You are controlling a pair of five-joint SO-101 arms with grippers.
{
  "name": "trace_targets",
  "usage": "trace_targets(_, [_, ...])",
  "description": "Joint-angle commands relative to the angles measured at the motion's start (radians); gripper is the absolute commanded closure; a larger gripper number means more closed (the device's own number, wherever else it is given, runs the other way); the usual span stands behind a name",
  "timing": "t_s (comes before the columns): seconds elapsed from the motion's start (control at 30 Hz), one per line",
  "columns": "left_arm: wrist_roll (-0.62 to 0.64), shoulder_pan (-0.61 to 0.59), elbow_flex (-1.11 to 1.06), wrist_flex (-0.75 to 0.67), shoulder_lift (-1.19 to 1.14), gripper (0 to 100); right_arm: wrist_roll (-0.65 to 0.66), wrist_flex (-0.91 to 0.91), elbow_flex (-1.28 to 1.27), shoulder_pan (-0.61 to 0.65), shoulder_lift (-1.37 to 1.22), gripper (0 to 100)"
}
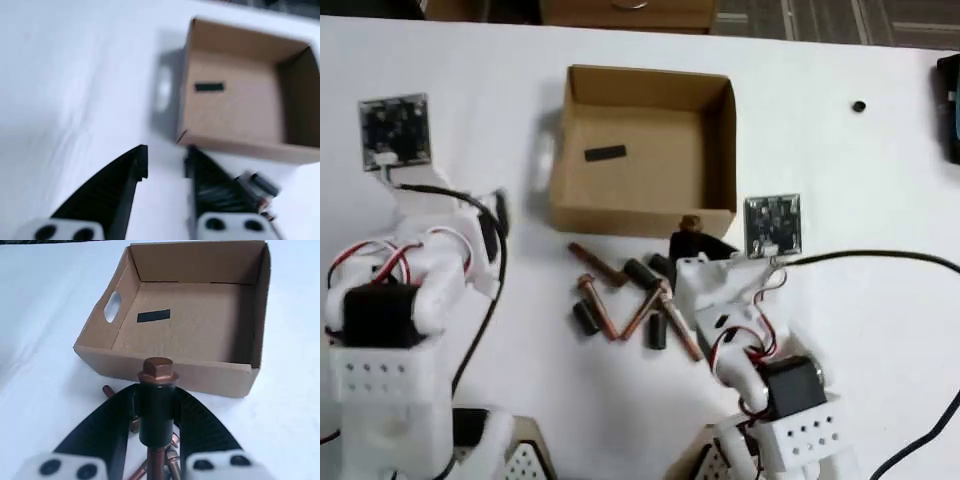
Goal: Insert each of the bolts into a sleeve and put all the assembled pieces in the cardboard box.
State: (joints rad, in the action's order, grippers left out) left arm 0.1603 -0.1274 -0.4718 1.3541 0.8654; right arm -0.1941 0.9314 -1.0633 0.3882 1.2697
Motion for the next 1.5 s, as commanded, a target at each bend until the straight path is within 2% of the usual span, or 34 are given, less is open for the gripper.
trace_targets(0.0, [-0.075,-0.054,-0.182,-0.066,0.009,98,0.049,0.044,0.172,-0.045,-0.125,97.9])
trace_targets(0.13, [-0.117,-0.071,-0.433,-0.256,0.011,98,0.058,0.101,0.414,-0.085,-0.381,97.9])
trace_targets(0.33, [-0.133,-0.068,-0.72,-0.534,0.011,98,0.061,0.278,0.878,-0.087,-0.869,97.9])
trace_targets(0.43, [-0.133,-0.066,-0.799,-0.605,0.011,98,0.153,0.372,1.12,-0.088,-1.092,97.9])
trace_targets(0.67, [-0.129,-0.066,-0.926,-0.71,0.011,98,0.235,0.522,1.606,-0.179,-1.512,97.9])
trace_targets(0.9, [-0.129,-0.066,-0.931,-0.732,0.011,98,0.272,0.561,1.904,-0.243,-1.831,97.9])
trace_targets(1.47, [-0.129,-0.066,-0.96,-0.792,0.009,98,0.272,0.562,2.122,-0.24,-2.187,95.7])
